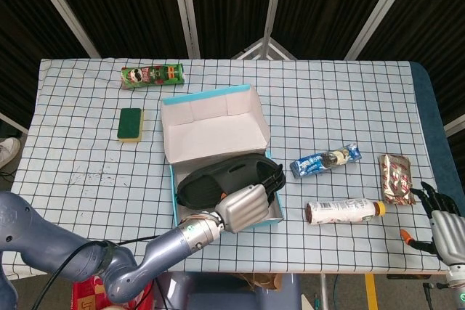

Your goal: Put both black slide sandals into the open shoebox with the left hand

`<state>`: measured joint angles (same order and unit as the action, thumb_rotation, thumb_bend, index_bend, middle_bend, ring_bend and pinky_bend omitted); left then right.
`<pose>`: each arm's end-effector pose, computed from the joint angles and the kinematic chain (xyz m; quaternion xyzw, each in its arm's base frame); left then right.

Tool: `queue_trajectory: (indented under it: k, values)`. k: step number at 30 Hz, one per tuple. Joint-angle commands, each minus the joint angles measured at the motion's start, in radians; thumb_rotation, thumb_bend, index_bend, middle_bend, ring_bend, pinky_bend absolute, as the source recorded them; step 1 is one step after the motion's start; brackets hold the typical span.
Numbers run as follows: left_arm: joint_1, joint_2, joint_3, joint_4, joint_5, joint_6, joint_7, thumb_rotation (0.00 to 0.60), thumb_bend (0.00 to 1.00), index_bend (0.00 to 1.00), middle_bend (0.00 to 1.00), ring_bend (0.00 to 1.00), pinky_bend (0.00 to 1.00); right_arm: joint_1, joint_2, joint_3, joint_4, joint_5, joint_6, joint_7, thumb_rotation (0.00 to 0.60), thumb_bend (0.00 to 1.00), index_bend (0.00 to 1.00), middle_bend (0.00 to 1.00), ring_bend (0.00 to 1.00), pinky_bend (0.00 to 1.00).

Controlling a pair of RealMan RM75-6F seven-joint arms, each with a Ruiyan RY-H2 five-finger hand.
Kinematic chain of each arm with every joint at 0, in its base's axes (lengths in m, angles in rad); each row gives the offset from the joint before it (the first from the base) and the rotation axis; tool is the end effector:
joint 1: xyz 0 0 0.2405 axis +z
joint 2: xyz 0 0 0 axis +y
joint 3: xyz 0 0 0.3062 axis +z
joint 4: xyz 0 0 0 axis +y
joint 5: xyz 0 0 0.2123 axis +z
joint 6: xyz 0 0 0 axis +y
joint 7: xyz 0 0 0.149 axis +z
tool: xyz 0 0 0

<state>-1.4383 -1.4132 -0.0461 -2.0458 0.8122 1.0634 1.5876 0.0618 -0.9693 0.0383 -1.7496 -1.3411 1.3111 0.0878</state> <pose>0.0677 0.3096 -0.0053 -0.8644 0.2504 -0.2460 0.3601 -0.3720 -0.1731 0.2033 0.5506 -0.5039 0.3258 0.5804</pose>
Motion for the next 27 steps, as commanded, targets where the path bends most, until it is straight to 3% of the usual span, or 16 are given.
queue_trajectory:
  k: [1,27]
  values:
    - [-0.004,-0.022,0.015,0.028,0.040,-0.016,-0.037,0.600,0.31,0.56,0.57,0.08,0.03,0.000,0.001,0.000,-0.001,0.000,-0.001,0.001,0.600,0.27,0.17,0.06,0.12,0.07]
    - [-0.013,-0.110,0.090,0.117,0.030,-0.072,-0.150,0.600,0.31,0.55,0.58,0.10,0.03,0.002,0.002,0.000,-0.003,0.006,-0.009,0.000,0.600,0.27,0.17,0.06,0.12,0.07]
